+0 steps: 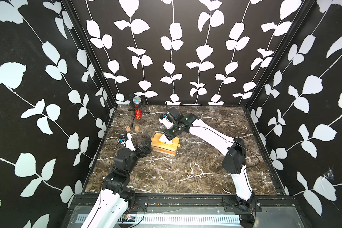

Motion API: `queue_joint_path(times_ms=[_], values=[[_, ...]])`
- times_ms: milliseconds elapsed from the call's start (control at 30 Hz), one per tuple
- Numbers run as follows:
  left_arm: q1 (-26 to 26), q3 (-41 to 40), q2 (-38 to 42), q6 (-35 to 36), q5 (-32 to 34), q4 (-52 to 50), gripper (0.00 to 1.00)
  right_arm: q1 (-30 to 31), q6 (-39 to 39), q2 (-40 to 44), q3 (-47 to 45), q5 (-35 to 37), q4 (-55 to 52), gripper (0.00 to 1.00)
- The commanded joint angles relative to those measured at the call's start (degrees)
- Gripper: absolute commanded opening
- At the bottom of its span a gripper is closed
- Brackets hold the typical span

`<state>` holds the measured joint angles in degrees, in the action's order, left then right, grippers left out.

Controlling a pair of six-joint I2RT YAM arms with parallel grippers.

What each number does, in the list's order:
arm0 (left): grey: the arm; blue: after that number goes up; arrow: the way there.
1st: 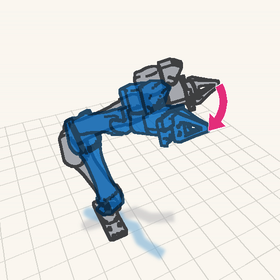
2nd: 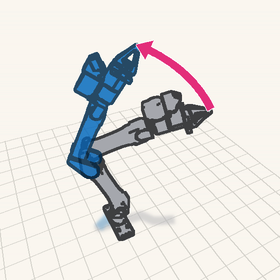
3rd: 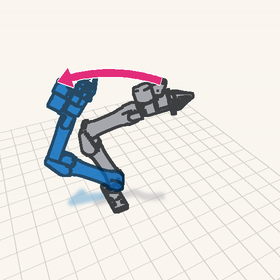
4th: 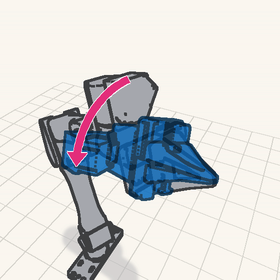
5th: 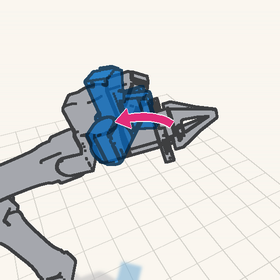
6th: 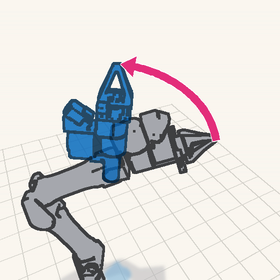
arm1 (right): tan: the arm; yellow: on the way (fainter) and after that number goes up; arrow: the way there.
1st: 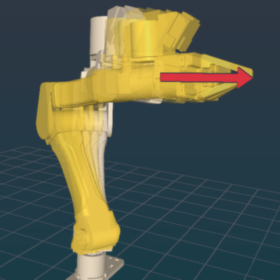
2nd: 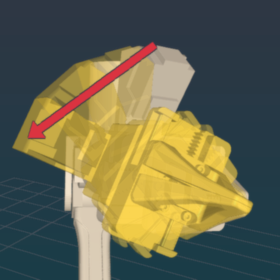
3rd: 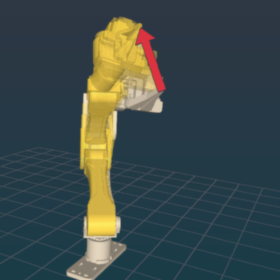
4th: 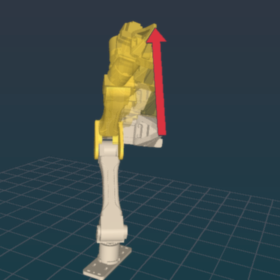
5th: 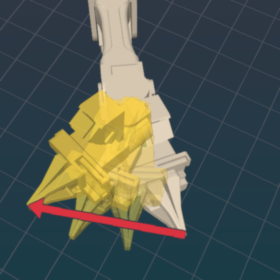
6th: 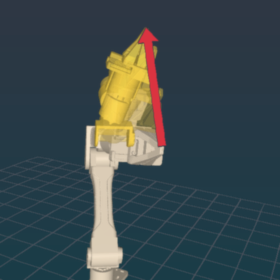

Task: Put the tissue paper into the tissue box
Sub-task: Pull the paper towel from the tissue box, then reset both arms

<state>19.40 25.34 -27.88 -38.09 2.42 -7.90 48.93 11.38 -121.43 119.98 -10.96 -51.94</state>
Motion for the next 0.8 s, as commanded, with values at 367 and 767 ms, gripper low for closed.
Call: queue_joint_path(times_ms=[367, 767], values=[[-0.3, 6.6, -2.4, 20.9, 14.8, -4.2, 0.99, -4.7, 2.4, 27.7, -24.8, 2.3, 20.1, 0.84], [-0.4, -6.2, -21.6, 42.1, 36.1, 30.0, 0.99, -21.6, -1.8, 55.2, -65.0, 20.0, 40.6, 0.98]])
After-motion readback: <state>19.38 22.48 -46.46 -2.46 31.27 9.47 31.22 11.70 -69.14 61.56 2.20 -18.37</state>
